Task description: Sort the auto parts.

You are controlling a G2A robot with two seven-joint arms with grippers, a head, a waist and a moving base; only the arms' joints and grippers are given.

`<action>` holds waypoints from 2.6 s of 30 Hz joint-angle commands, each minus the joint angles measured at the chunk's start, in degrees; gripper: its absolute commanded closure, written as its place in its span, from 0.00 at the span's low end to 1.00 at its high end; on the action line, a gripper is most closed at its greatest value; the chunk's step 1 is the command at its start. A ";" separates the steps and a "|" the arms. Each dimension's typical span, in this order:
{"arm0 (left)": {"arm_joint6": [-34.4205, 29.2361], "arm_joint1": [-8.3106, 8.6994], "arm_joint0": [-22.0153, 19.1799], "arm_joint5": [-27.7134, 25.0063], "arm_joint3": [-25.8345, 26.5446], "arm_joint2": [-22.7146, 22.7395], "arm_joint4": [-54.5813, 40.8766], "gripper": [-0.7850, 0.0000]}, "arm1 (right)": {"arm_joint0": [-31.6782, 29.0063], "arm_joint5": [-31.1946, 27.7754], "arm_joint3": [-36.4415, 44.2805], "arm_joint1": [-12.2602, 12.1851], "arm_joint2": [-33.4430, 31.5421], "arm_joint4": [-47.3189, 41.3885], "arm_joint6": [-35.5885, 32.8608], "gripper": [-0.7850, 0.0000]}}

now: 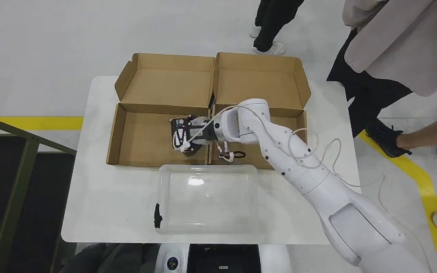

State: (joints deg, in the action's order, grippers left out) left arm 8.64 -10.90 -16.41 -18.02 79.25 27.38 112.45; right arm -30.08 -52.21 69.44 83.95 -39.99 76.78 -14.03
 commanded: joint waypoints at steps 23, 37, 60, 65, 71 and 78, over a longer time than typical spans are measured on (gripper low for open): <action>0.00 0.00 0.00 0.00 0.00 0.00 0.00 0.00 | -27.34 -3.06 31.99 -8.58 -22.37 -1.16 -4.95 0.21; 0.00 0.00 0.00 0.00 0.00 0.00 0.00 0.00 | -43.65 -0.61 40.04 -11.90 -35.29 2.07 2.60 0.00; 0.00 0.00 0.00 0.00 0.00 0.00 0.00 0.00 | -65.49 19.10 45.54 -14.02 -50.82 7.58 18.38 0.00; 0.00 0.00 0.00 0.00 0.00 0.00 0.00 0.00 | -69.23 23.24 47.03 -14.15 -53.48 8.39 23.03 0.00; 0.00 0.00 0.00 0.00 0.00 0.00 0.00 0.00 | -72.75 26.12 47.74 -14.28 -55.77 8.79 26.60 0.00; 0.00 0.00 0.00 0.00 0.00 0.00 0.00 0.00 | -74.19 26.89 47.44 -14.48 -57.79 8.29 28.23 0.00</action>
State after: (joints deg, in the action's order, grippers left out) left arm 8.64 -10.90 -16.41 -18.02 79.25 27.38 112.45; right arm -104.21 -25.37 116.94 69.48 -97.62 85.20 14.10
